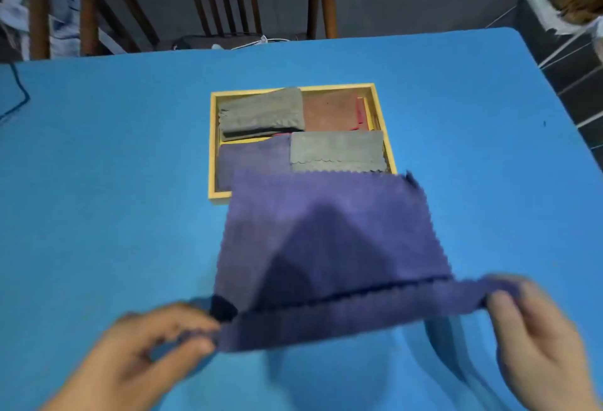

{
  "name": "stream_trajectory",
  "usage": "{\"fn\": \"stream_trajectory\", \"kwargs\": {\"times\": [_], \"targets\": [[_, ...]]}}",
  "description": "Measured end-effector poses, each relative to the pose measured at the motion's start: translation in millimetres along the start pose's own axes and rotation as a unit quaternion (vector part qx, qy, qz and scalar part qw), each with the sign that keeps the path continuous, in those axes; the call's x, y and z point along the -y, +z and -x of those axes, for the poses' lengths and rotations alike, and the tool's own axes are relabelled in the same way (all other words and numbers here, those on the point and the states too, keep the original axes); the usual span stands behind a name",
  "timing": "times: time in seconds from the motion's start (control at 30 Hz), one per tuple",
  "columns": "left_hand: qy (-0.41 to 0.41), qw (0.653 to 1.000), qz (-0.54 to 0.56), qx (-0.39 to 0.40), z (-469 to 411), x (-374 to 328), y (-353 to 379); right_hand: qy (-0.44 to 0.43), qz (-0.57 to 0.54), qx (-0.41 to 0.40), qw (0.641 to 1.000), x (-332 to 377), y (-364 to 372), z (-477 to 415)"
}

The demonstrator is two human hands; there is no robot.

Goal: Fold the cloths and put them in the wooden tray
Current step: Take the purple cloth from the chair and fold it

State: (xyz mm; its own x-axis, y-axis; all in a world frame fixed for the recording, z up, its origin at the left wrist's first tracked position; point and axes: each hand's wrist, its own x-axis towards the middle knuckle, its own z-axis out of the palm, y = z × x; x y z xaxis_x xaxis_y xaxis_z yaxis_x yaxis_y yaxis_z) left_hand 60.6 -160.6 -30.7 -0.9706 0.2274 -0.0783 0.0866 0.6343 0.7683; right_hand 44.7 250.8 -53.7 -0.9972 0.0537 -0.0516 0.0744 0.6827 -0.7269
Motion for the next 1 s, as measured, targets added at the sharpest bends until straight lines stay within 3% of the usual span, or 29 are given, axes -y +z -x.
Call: {"fn": "stream_trajectory", "kwargs": {"times": [0.03, 0.1, 0.2, 0.33, 0.47, 0.6, 0.7, 0.8, 0.9, 1.0], "targets": [[-0.009, 1.000, -0.012, 0.024, 11, 4, 14, -0.035, -0.027, 0.006, 0.999, -4, 5, 19], [-0.024, 0.997, -0.018, 0.067, 34, 19, 31, 0.001, 0.001, 0.041, 0.999, -17, 14, 38], [-0.128, 0.981, 0.063, 0.129, 48, 30, 40, 0.023, 0.047, 0.034, 0.998, -36, 15, 45], [-0.175, 0.976, 0.126, 0.012, 21, 39, 54, 0.048, -0.030, 0.020, 0.998, -42, 29, 28], [-0.191, 0.977, 0.093, -0.032, -36, 51, 64, 0.109, 0.010, 0.001, 0.994, -35, 49, -21], [-0.237, 0.968, 0.050, -0.061, -57, 67, 73, 0.120, 0.137, 0.021, 0.983, -38, 61, -48], [-0.243, 0.965, -0.040, -0.085, -60, 67, 78, 0.101, 0.213, 0.006, 0.972, -38, 67, -49], [-0.255, 0.953, -0.112, -0.118, -53, 57, 77, 0.117, 0.191, 0.000, 0.975, -32, 61, -40], [-0.306, 0.935, -0.053, -0.169, -17, 43, 81, 0.137, 0.171, 0.009, 0.976, -34, 47, -11], [-0.365, 0.920, -0.017, -0.144, 25, 22, 102, 0.164, 0.195, 0.073, 0.964, -36, 42, 24]]}}
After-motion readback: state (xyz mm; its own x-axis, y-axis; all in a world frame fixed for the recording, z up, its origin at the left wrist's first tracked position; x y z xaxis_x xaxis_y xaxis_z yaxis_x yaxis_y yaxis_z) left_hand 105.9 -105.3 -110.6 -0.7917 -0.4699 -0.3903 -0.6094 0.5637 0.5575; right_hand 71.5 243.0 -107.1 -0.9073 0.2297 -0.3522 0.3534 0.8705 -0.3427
